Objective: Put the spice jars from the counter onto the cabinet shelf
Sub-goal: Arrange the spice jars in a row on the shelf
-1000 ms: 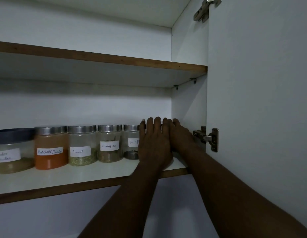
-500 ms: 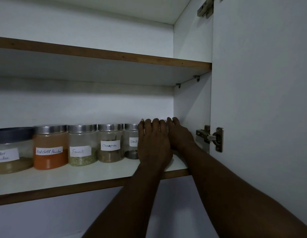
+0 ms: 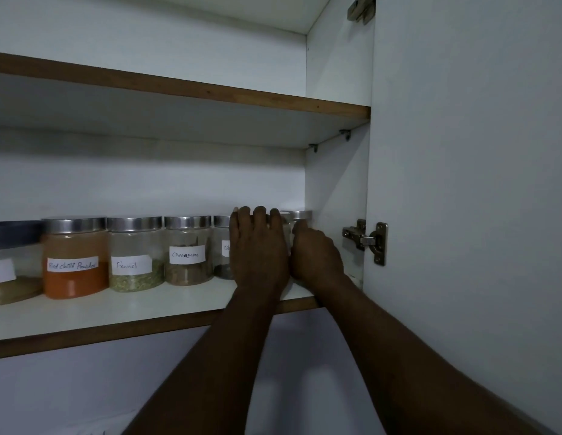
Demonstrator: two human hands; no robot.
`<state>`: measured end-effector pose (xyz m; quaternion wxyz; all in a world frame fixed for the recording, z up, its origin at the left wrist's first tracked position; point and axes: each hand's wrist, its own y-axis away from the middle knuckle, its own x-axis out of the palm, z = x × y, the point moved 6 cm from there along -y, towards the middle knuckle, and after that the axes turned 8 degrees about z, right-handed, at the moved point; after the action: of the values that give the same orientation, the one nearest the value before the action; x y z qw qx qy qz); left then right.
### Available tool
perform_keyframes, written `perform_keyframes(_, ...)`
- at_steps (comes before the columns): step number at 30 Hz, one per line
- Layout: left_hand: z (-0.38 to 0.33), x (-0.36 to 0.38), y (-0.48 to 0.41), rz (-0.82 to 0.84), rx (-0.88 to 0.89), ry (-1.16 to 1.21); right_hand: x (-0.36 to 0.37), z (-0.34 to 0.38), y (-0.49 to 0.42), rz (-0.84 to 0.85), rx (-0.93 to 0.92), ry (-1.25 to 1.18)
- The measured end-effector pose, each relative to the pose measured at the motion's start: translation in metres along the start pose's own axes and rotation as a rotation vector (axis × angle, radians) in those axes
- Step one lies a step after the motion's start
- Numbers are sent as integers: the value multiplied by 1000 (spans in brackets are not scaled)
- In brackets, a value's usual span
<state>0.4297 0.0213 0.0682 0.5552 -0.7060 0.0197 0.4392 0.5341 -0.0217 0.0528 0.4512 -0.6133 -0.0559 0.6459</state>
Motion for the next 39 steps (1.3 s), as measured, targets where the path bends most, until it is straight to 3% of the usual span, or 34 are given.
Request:
perform_keyframes(3, 2, 2, 1, 5, -5, -22, 6, -1, 9, 134, -14, -15)
perform_keyframes(17, 4, -3, 3, 25, 0, -39, 22, -10, 8, 349, 81, -89)
perform_keyframes(21, 8, 2, 1, 16, -45, -5, 18, -10, 10, 310, 91, -125)
perform_keyframes(27, 13, 4, 3, 27, -77, 29, -2, -6, 24, 68, 56, -173)
perform_keyframes(39, 11, 5, -1, 15, -29, -82, -2, 7, 24, 147, -116, -130)
